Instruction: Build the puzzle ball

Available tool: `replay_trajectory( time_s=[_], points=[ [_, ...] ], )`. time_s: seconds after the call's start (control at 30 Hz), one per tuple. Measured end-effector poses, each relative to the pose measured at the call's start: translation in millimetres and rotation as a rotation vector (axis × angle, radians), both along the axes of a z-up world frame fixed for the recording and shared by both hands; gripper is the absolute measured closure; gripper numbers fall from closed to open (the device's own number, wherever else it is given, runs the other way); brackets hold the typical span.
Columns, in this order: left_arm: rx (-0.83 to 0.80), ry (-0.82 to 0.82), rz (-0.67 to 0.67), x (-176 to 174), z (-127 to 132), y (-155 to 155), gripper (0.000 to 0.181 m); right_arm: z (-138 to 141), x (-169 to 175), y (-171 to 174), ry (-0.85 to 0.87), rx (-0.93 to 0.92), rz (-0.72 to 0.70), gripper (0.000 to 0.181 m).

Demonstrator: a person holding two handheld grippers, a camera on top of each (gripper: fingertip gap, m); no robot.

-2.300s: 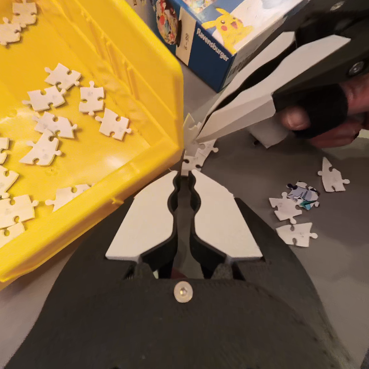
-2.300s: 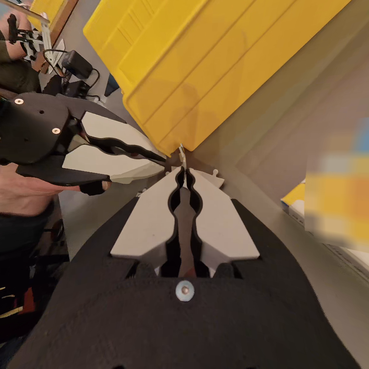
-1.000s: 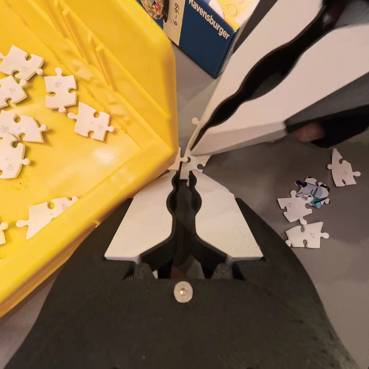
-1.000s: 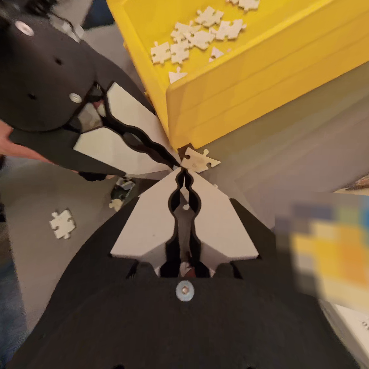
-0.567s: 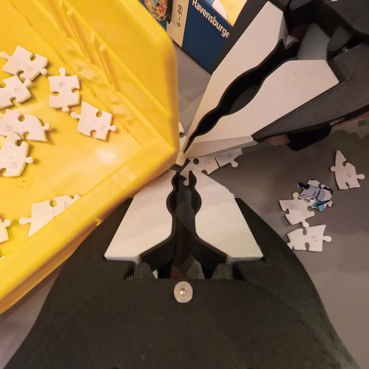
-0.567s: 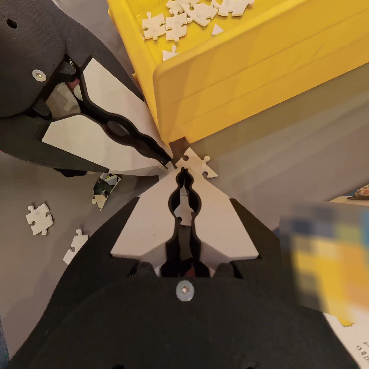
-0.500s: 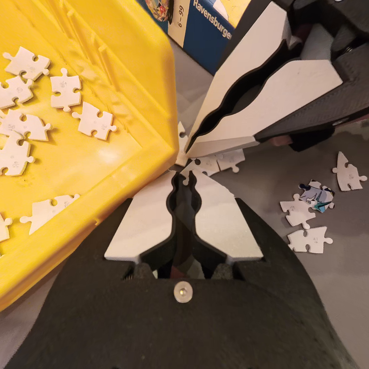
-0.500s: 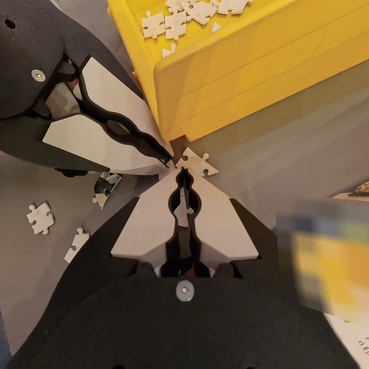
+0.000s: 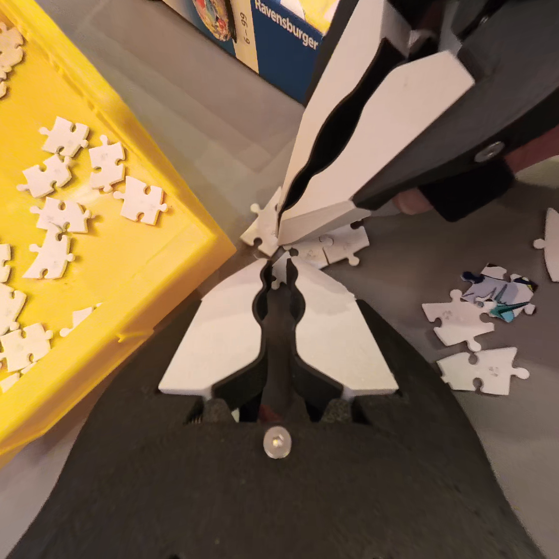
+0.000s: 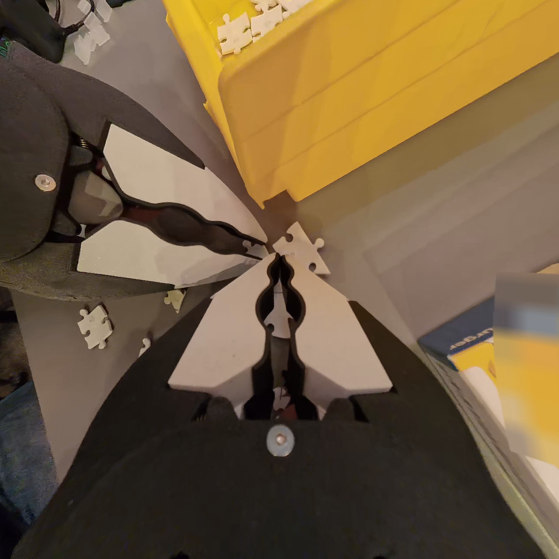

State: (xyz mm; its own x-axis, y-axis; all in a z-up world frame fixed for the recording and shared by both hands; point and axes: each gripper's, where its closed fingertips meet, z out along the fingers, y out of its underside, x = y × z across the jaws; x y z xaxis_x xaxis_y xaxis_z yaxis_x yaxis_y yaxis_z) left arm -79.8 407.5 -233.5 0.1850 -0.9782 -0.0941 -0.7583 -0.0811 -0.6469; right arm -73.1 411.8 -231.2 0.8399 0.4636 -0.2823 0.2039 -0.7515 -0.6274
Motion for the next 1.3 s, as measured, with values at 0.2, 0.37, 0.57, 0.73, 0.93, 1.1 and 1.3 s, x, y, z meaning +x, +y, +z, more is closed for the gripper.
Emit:
replay_trajectory(
  time_s=[0.2, 0.37, 0.57, 0.73, 0.93, 1.1, 1.3],
  points=[
    [0.004, 0.006, 0.001, 0, 0, 0, 0.172, 4, -1, 0, 0.063, -0.008, -0.023, 0.181],
    [0.001, 0.009, -0.007, 0, 0, -1, 0.173, 11, 15, 13, -0.036, 0.065, -0.046, 0.163],
    [0.005, 0.028, -0.026, -5, 0, 2, 0.173, -2, 17, 9, -0.199, 0.052, 0.061, 0.151],
    [-0.003, 0.033, -0.046, -8, 0, 4, 0.173, -2, 13, 9, -0.223, 0.083, 0.067, 0.156],
    [-0.012, 0.025, -0.082, -8, 0, 4, 0.173, -1, 14, 6, -0.181, 0.088, 0.062, 0.176],
    [-0.005, 0.035, -0.110, -8, 0, 4, 0.174, -2, 14, 5, -0.185, 0.079, 0.089, 0.181],
    [-0.015, 0.041, -0.152, -16, -1, 1, 0.175, 5, 10, 3, -0.167, 0.101, 0.118, 0.172]
  ],
)
